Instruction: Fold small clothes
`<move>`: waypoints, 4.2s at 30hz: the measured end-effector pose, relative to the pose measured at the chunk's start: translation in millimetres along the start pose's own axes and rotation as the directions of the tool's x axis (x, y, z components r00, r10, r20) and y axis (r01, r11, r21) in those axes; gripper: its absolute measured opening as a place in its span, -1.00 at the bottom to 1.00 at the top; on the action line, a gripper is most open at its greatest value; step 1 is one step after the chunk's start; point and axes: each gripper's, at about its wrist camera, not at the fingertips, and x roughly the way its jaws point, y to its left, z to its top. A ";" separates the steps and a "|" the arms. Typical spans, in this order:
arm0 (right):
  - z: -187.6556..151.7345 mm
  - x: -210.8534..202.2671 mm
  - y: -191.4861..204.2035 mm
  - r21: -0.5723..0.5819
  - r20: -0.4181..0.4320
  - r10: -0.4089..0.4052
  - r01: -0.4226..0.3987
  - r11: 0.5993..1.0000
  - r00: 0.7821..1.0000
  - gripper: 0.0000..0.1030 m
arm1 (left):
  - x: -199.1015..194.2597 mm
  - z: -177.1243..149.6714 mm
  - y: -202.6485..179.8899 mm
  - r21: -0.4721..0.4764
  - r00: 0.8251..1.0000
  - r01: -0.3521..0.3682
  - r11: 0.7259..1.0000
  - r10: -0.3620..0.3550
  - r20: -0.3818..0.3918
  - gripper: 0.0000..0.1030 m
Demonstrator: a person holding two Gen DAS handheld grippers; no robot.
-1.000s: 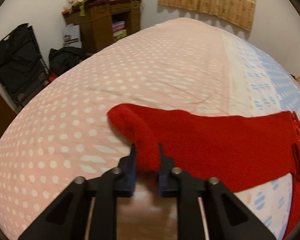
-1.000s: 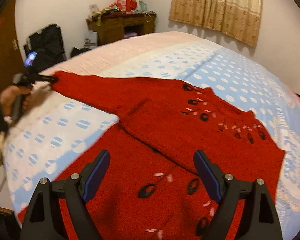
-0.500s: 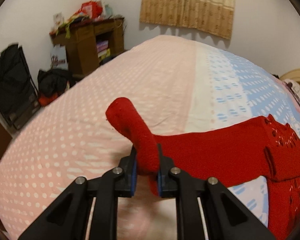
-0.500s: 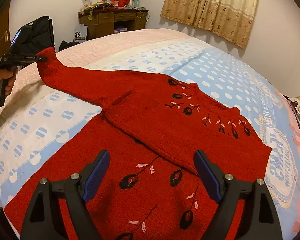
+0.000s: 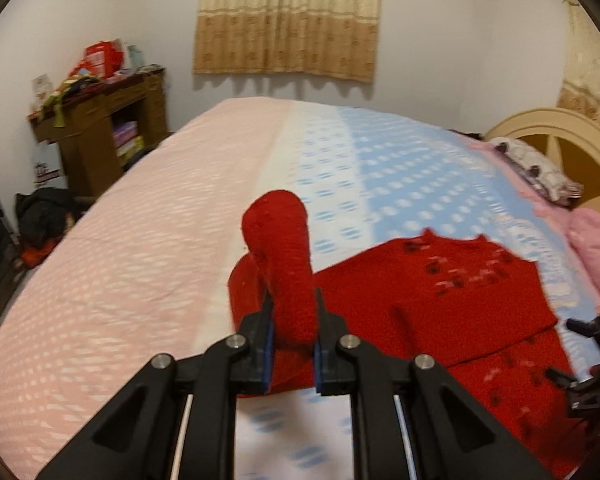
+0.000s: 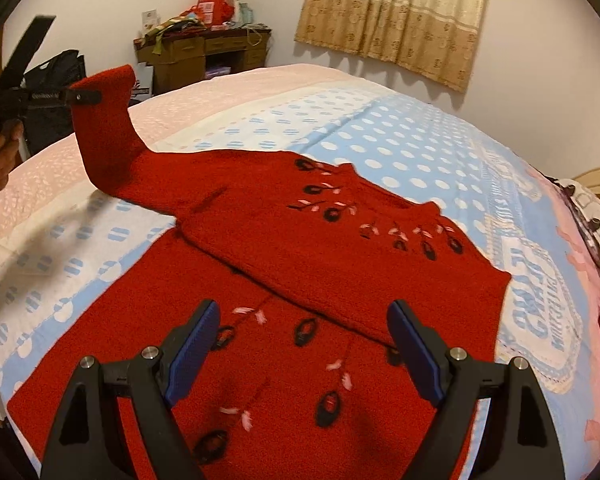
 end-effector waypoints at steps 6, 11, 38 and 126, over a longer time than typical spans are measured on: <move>-13.1 -13.1 -34.7 0.118 0.023 0.074 -0.076 0.990 0.997 0.67 | -3.8 11.8 -47.4 0.049 0.997 0.082 0.995 -0.083 0.006 -0.72; -27.2 -18.8 -50.8 0.150 0.023 0.054 -0.057 0.987 0.998 0.67 | 1.0 18.4 -85.0 0.096 0.990 0.143 0.985 -0.143 -0.005 -0.72; -111.4 -42.7 -181.7 0.581 0.185 0.260 -0.319 0.749 0.948 0.73 | 87.9 13.5 -315.9 0.251 0.920 0.388 0.887 -0.354 -0.169 -0.73; -17.1 83.2 -152.1 0.345 -0.142 0.011 0.039 0.938 0.990 0.48 | 131.0 -61.0 -136.2 0.289 0.987 -0.136 0.948 0.155 -0.043 1.00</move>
